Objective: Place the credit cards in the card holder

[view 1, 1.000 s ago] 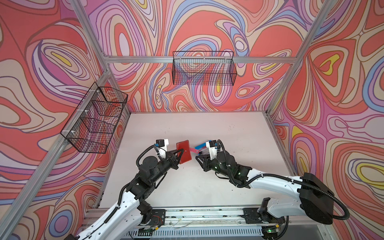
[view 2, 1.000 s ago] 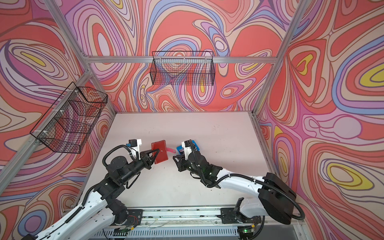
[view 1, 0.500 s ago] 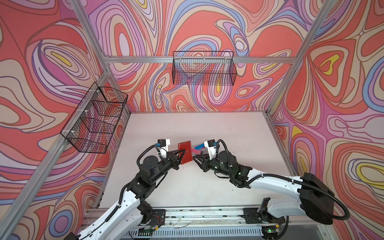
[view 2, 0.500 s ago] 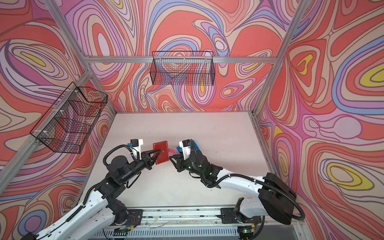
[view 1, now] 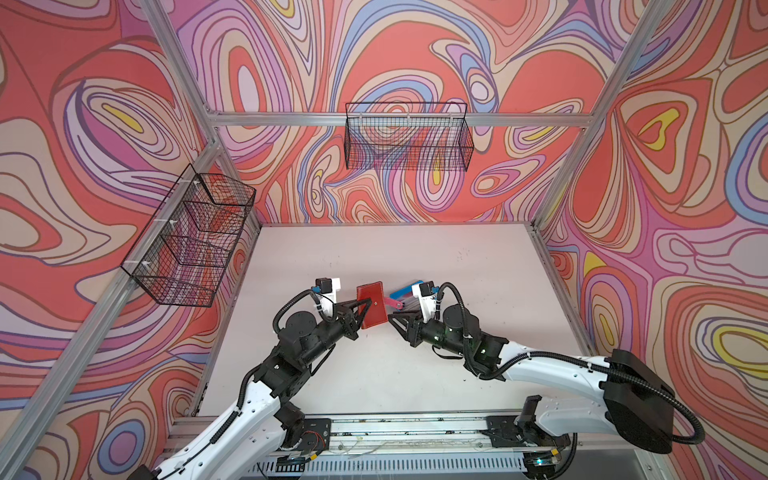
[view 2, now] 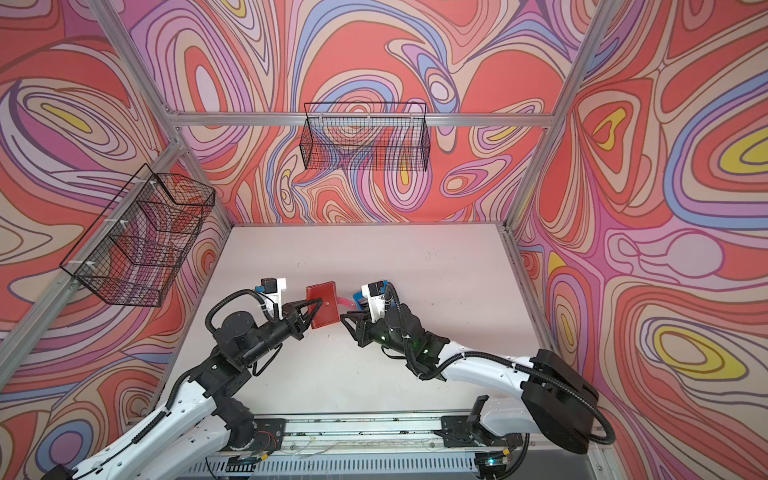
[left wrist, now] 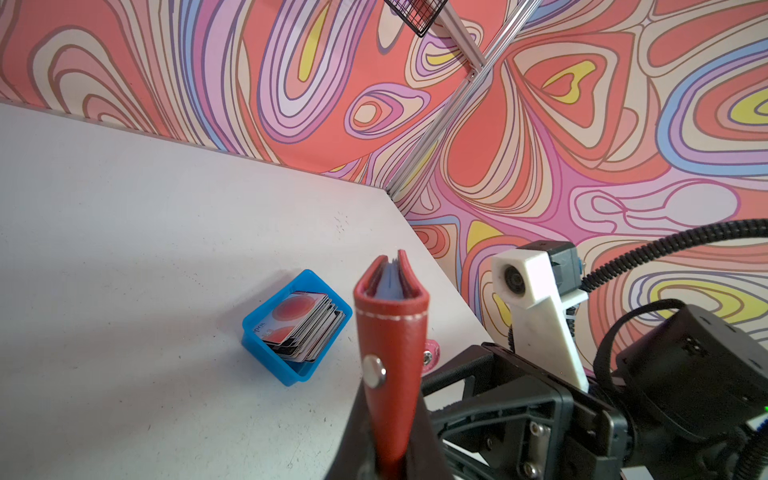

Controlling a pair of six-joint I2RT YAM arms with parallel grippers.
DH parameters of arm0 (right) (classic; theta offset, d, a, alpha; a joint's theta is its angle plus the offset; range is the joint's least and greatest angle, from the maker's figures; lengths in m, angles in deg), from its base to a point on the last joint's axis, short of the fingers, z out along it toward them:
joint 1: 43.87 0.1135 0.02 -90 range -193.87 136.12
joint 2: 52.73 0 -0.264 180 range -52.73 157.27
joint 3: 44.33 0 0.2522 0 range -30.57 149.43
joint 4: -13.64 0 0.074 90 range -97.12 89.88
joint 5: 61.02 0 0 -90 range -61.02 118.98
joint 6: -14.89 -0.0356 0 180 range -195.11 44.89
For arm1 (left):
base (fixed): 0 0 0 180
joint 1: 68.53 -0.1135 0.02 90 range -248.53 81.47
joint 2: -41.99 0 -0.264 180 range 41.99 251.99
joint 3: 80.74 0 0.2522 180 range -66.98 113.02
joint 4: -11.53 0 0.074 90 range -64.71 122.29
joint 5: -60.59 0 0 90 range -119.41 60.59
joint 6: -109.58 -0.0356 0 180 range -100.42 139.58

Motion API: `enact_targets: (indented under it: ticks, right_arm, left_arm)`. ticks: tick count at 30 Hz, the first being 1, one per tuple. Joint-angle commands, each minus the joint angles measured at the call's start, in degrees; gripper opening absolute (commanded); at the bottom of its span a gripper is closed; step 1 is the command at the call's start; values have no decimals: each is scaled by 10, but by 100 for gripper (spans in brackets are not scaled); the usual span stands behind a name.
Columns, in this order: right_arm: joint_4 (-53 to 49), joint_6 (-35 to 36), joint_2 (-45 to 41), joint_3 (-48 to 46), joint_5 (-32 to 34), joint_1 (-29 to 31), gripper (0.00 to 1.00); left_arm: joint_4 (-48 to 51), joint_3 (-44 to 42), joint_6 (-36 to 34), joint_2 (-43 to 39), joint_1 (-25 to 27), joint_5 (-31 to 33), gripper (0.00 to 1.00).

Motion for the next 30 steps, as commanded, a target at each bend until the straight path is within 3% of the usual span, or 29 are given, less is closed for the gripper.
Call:
enact_targets:
  ticks: [1,11,23,30]
  right_arm:
    - [60,0,-22,-17,-39,3,34]
    - [79,-1,-12,-20,-56,2,46]
    - [89,1,-16,-22,-66,-1,47]
    - [107,3,-42,-38,-71,-2,48]
  left_arm:
    - [-24,3,-8,-4,-3,-4,0]
    - [-50,-1,-3,0,-2,-35,0]
    - [-135,-11,23,27,-2,-122,0]
    - [-153,-7,29,42,-2,-141,0]
